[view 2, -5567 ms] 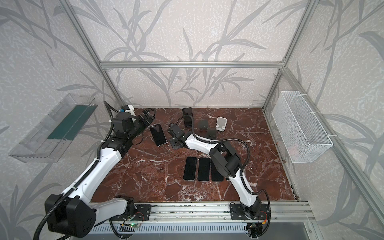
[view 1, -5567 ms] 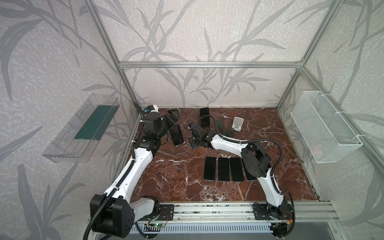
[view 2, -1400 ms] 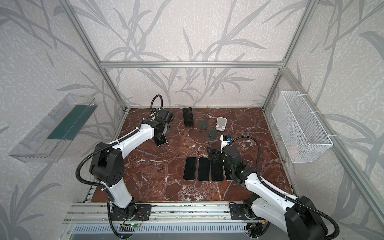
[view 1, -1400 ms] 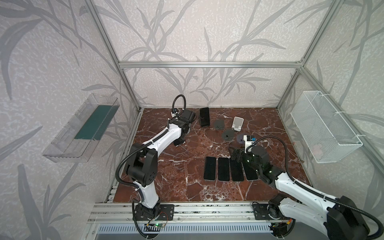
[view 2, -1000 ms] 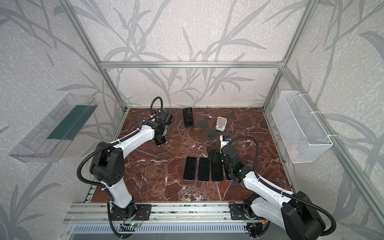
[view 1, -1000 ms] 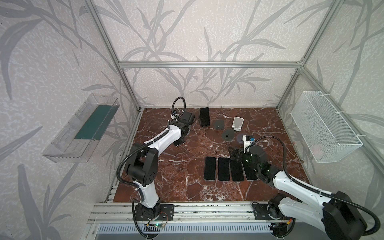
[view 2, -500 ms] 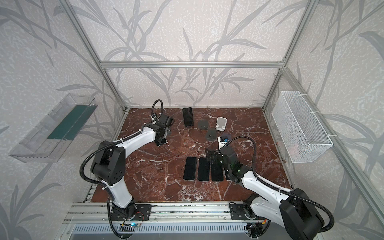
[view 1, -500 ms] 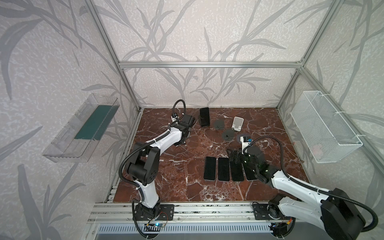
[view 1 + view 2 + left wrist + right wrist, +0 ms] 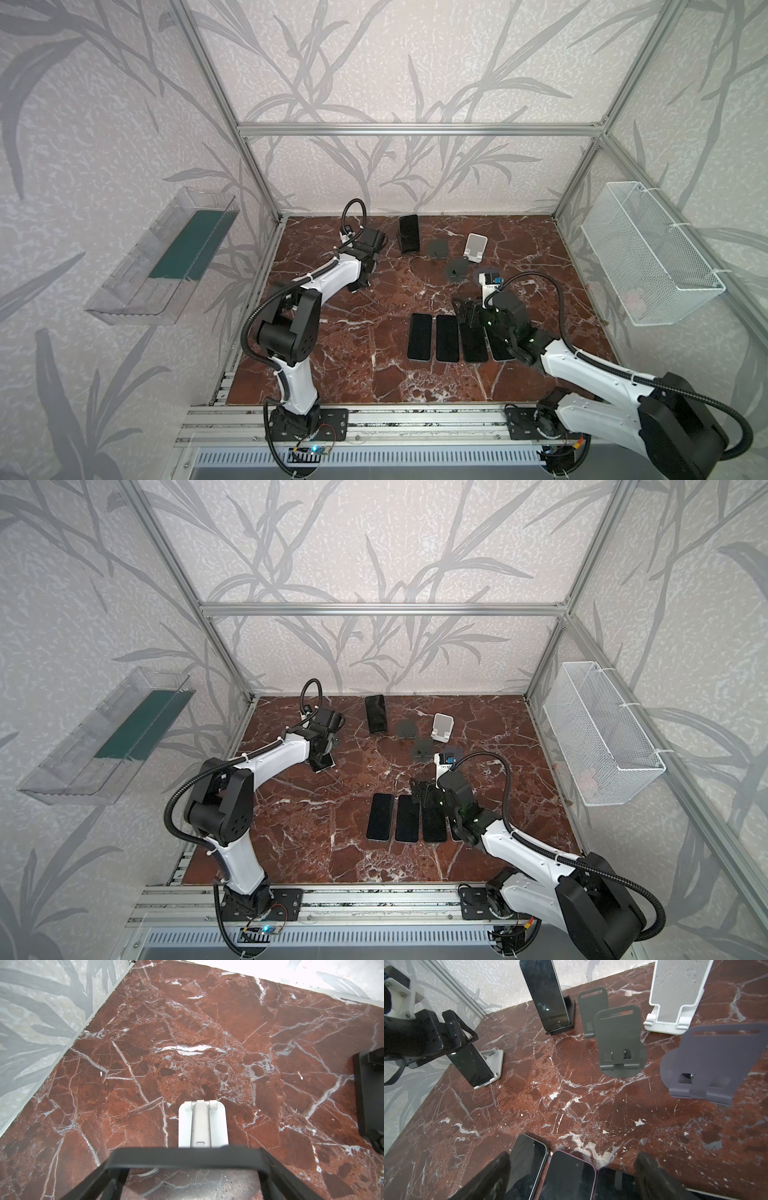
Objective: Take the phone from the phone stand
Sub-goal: 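Close the left gripper on the black phone in the white stand and lift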
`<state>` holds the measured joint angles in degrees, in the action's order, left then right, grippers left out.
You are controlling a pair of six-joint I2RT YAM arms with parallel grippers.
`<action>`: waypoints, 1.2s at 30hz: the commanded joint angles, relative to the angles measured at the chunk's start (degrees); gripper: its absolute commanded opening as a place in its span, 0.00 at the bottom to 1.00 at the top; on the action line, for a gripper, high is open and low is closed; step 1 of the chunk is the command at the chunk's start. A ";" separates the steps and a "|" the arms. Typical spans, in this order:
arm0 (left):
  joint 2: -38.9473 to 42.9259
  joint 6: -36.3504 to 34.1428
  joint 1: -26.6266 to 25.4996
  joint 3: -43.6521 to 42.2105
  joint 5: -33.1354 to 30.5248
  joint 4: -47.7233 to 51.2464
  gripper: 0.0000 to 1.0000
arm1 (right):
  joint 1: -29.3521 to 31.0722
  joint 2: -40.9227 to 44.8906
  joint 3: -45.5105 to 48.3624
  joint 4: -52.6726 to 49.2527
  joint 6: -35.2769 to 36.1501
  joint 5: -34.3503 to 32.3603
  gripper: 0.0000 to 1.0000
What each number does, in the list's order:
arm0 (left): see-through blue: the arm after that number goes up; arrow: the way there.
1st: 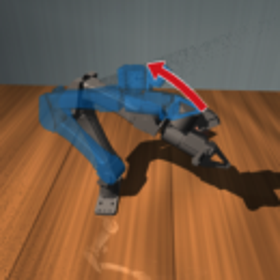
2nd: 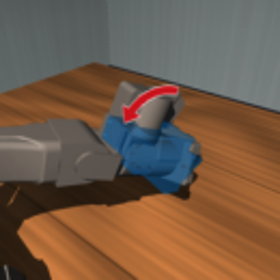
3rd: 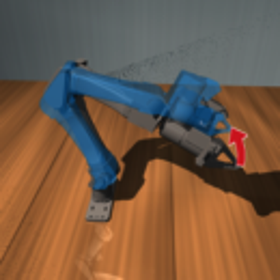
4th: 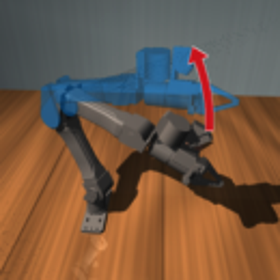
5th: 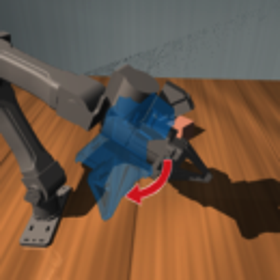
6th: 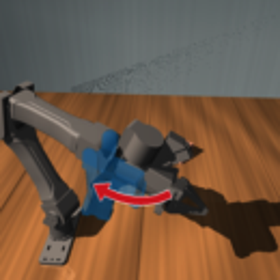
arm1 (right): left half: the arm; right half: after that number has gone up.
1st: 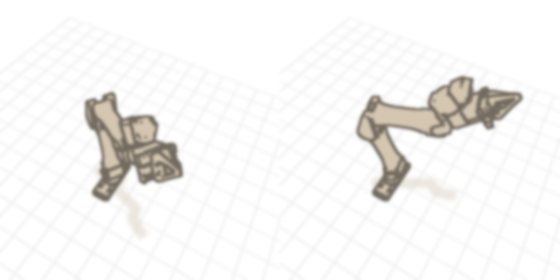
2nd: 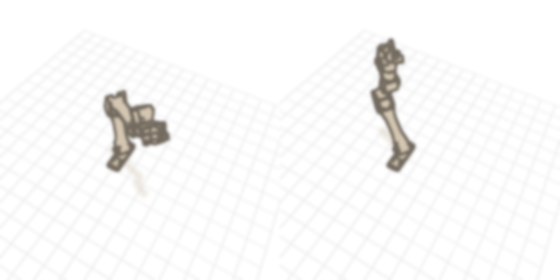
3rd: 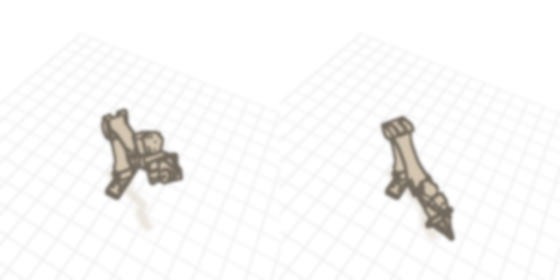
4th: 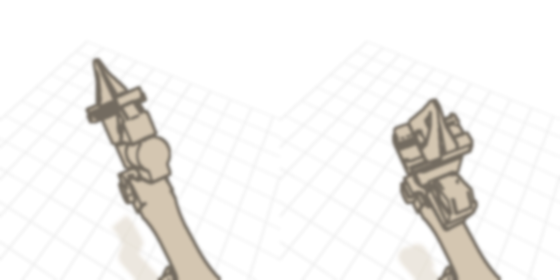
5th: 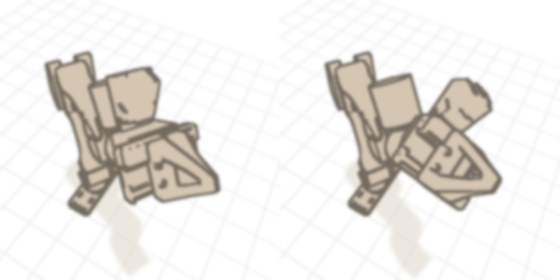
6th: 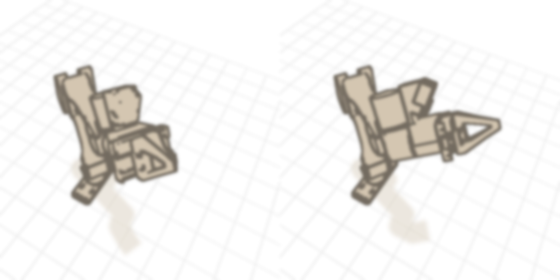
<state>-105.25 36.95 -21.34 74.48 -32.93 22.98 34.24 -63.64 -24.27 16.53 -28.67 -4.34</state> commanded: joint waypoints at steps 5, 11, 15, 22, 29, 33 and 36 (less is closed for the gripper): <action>-0.38 -1.97 0.51 -2.61 -0.08 -4.16 0.88 | 0.22 -0.89 -1.74 1.48 0.63 0.38 0.93; -0.04 -3.79 0.60 -3.50 0.05 -6.00 0.81 | 0.28 -1.14 -1.77 1.55 0.63 0.21 0.93; 0.94 -4.32 0.61 -4.49 -0.14 -6.93 0.72 | 0.26 -1.14 -1.57 1.54 0.63 -0.23 0.93; 3.59 -5.10 0.62 -5.65 0.42 -7.56 0.65 | 0.31 -1.45 -1.61 1.74 0.54 0.01 0.93; 7.36 -5.91 0.34 -6.15 1.42 -7.21 0.62 | 0.40 -1.63 -1.74 1.80 0.54 0.11 0.93; 9.46 -6.65 -0.01 -5.81 2.16 -6.43 0.61 | 0.51 -1.41 -1.66 1.81 0.62 -0.04 0.93; 11.05 -7.06 -0.56 -5.44 2.28 -5.26 0.61 | 0.53 -1.41 -1.77 1.82 0.63 0.11 0.93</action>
<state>-97.62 30.79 -21.21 68.34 -29.91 16.36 34.33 -64.95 -24.36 16.56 -28.67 -4.01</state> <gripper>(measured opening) 0.720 0.928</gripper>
